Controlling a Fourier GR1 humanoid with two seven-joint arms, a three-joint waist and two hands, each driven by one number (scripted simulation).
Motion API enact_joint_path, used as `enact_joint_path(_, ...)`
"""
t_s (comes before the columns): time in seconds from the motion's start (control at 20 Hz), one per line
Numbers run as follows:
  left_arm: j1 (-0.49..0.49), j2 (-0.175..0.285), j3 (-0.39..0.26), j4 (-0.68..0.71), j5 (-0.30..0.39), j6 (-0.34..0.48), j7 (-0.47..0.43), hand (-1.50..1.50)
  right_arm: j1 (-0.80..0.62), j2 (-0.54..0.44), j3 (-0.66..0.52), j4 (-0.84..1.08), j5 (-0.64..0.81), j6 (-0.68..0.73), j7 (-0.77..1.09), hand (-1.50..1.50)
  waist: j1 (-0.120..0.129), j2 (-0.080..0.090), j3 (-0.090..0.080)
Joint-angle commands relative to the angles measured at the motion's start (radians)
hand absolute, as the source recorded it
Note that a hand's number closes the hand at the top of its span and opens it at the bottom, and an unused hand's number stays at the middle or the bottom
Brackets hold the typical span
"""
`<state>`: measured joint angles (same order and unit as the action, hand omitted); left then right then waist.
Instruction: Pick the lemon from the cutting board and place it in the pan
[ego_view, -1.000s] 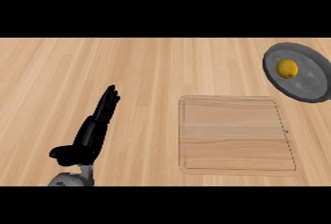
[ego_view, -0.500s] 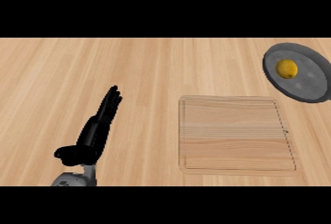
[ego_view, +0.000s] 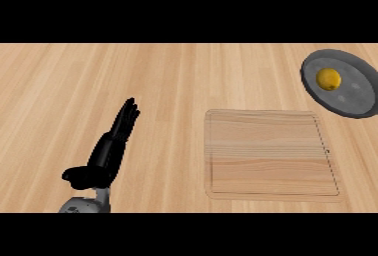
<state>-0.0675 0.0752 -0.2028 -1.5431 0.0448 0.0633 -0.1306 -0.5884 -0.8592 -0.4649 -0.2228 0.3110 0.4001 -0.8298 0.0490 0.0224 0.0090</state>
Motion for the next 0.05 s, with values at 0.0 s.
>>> enact_joint_path(0.0,-0.002,0.014,0.004,-0.024,-0.004,-0.002,0.028,0.00,0.008,0.012,0.007,-0.004,0.008,0.038,-0.137,-1.50,0.002,-0.002,0.000)
